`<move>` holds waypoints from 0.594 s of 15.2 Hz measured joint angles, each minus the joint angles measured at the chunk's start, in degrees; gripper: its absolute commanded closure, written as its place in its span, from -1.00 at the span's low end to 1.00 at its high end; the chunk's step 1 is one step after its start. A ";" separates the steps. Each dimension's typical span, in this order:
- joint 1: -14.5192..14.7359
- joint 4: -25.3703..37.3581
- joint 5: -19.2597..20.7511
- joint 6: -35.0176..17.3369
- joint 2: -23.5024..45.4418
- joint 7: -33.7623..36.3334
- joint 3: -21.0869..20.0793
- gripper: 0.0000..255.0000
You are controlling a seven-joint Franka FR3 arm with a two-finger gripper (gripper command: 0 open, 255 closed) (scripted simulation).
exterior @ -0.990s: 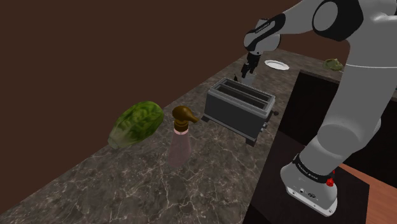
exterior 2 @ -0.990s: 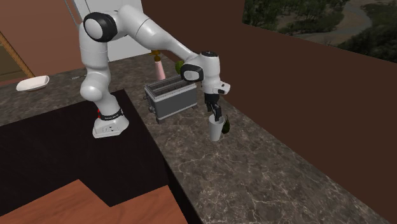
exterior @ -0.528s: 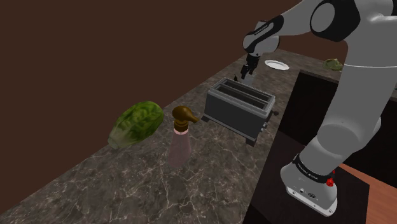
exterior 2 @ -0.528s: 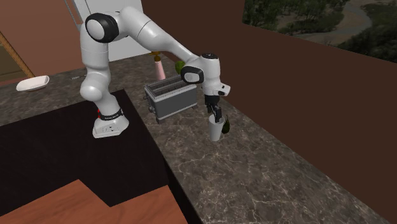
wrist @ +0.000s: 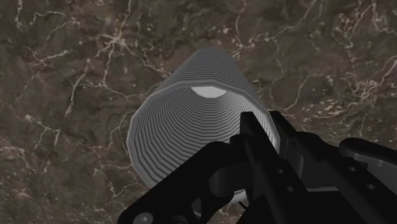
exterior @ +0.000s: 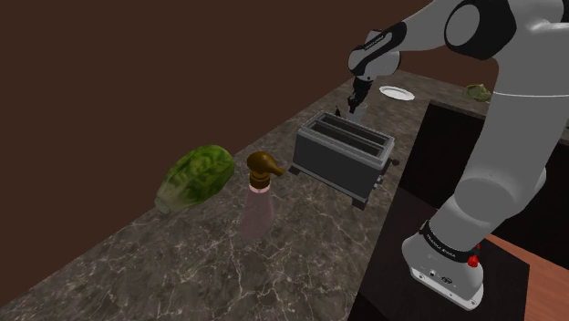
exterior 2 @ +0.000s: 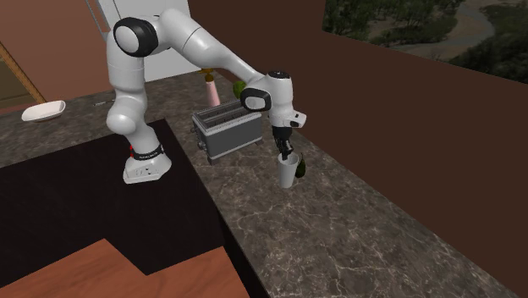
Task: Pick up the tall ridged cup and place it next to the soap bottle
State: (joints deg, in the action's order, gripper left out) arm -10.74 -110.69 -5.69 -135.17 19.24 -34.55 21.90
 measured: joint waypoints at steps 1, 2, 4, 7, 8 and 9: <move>0.00 0.00 0.00 0.00 0.00 0.00 0.00 1.00; 0.00 0.00 0.00 0.00 0.00 0.00 0.00 1.00; 0.03 0.10 0.11 0.31 -0.22 0.04 0.06 1.00; 0.27 0.51 0.70 1.82 -1.42 0.37 0.32 1.00; 0.30 0.91 0.85 2.47 -1.69 0.44 0.39 1.00; 0.36 0.98 1.08 3.03 -2.20 0.50 0.51 1.00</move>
State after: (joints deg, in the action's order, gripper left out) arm -10.38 -109.72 -4.60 -132.14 17.04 -34.04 22.41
